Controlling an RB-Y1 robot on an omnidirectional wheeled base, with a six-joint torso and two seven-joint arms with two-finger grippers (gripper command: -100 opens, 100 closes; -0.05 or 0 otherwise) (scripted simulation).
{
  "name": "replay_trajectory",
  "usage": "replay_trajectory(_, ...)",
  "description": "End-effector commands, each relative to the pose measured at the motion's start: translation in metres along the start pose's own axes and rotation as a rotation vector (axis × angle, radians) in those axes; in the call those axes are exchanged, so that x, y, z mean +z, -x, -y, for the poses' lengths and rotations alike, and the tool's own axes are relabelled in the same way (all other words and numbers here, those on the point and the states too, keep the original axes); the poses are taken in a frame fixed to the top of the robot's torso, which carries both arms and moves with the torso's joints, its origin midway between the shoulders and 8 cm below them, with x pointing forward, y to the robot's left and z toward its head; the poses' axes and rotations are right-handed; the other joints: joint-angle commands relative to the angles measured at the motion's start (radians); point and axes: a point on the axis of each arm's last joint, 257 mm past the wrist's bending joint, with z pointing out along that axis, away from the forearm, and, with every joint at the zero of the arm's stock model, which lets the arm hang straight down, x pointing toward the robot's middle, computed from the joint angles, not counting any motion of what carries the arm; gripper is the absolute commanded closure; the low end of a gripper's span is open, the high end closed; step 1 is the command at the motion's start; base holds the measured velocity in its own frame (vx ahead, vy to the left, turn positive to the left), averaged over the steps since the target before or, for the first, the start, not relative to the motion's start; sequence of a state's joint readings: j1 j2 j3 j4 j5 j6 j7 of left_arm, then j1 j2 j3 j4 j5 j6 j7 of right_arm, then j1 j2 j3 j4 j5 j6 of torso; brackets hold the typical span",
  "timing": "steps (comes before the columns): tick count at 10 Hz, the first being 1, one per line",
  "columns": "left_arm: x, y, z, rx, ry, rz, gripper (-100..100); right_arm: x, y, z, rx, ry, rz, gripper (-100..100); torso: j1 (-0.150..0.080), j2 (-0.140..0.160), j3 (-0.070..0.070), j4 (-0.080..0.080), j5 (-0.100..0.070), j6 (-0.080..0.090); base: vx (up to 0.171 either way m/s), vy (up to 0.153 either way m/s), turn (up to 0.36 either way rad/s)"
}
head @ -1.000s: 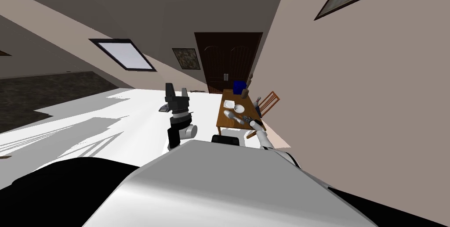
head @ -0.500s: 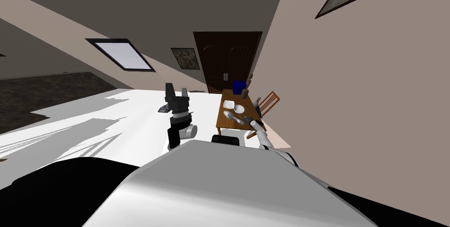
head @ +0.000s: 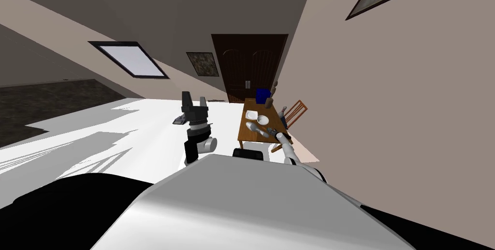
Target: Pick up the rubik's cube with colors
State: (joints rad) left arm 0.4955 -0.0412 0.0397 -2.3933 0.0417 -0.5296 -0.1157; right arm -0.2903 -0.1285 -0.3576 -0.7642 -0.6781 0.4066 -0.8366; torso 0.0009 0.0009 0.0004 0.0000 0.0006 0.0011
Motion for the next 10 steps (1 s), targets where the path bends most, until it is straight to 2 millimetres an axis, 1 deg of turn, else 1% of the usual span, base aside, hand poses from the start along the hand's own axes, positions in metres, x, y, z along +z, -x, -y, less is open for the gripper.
replay_trajectory(1,0.0,0.0,0.0,0.0,0.0,0.0,0,0.0,0.0004,-0.0006,-0.021,0.0,0.0,-100,0.0,0.0,0.0,0.0,0.0,0.0,0.002,-0.004,0.012)
replay_trajectory(2,0.0,0.0,0.0,0.0,0.0,0.0,0,0.0004,0.0023,-0.0015,0.0,-0.003,0.001,-100,-0.001,0.0,0.0,0.0,0.0,0.0,-0.004,0.009,-0.025)
replay_trajectory(3,0.0,0.0,0.0,0.0,0.0,0.0,0,0.0004,0.0023,-0.0015,-0.025,-0.003,0.001,-100,0.0,0.0,0.0,0.0,0.0,0.0,-0.004,0.008,-0.022)
replay_trajectory(4,0.0,0.0,0.0,0.0,0.0,0.0,0,0.0009,0.0045,-0.0009,0.002,-0.009,0.002,-100,0.0,0.0,0.0,0.0,0.0,0.0,-0.005,0.011,-0.031)
replay_trajectory(6,0.0,0.0,0.0,0.0,0.0,0.0,0,0.0008,0.0045,-0.0017,-0.029,-0.008,0.001,-100,0.0,0.0,0.0,0.0,0.0,0.0,-0.001,0.002,-0.007)
replay_trajectory(7,0.0,0.0,0.0,0.0,0.0,0.0,0,0.0012,0.0069,-0.0012,-0.01,-0.013,0.002,-100,0.0,0.0,0.0,0.0,0.0,0.0,-0.002,0.005,-0.015)
replay_trajectory(10,0.0,0.0,0.0,0.0,0.0,0.0,0,0.0012,0.0069,-0.0012,-0.032,-0.013,0.001,-100,0.0,0.0,0.0,0.0,0.0,0.0,-0.001,0.002,-0.005)
